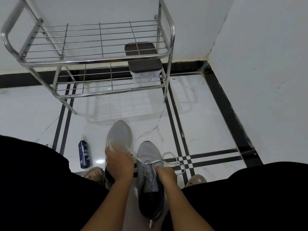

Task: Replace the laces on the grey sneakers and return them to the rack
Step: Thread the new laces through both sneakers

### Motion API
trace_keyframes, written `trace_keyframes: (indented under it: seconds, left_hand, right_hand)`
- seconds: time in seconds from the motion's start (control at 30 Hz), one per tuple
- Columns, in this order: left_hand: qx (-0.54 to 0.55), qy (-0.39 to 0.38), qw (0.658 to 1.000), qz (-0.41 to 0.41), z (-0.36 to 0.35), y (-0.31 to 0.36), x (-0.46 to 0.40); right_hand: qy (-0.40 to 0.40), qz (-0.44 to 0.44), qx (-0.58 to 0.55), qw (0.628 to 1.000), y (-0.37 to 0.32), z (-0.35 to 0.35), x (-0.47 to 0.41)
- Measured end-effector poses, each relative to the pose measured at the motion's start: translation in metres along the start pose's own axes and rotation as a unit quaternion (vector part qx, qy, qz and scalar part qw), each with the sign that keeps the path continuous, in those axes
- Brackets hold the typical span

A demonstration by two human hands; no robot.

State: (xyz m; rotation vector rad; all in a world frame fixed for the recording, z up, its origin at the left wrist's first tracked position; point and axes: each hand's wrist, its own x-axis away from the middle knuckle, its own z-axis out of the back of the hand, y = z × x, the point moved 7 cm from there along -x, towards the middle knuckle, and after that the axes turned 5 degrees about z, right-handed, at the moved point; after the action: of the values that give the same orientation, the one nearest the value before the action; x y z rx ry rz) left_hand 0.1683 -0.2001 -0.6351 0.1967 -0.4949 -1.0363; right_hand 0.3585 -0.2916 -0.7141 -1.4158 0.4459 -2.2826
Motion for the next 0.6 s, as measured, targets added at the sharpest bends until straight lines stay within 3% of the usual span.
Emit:
trace_keyframes:
  seconds: [0.1, 0.17, 0.23, 0.3, 0.5, 0.6]
  left_hand:
    - [-0.158, 0.046, 0.978, -0.13, -0.01, 0.018, 0.025]
    - [-0.227, -0.039, 0.957, -0.177, -0.035, 0.02, 0.038]
    - [-0.221, -0.152, 0.951, -0.157, -0.059, 0.004, 0.047]
    - [-0.196, -0.216, 0.947, -0.132, -0.07, -0.01, 0.047]
    - [-0.108, -0.234, 0.964, -0.065, -0.075, -0.022, 0.029]
    - [0.007, -0.228, 0.974, 0.008, -0.081, -0.024, 0.015]
  right_hand:
    - [0.01, -0.026, -0.119, 0.993, 0.0, -0.005, -0.014]
    - [0.003, -0.024, -0.15, 0.988, -0.002, -0.011, -0.02]
    - [-0.004, -0.021, -0.176, 0.984, -0.008, -0.014, -0.018]
    - [-0.017, -0.027, -0.201, 0.979, -0.011, -0.016, -0.016]
    - [-0.017, -0.007, -0.201, 0.979, -0.01, -0.019, -0.015]
    - [-0.004, 0.015, -0.177, 0.984, -0.004, -0.02, -0.018]
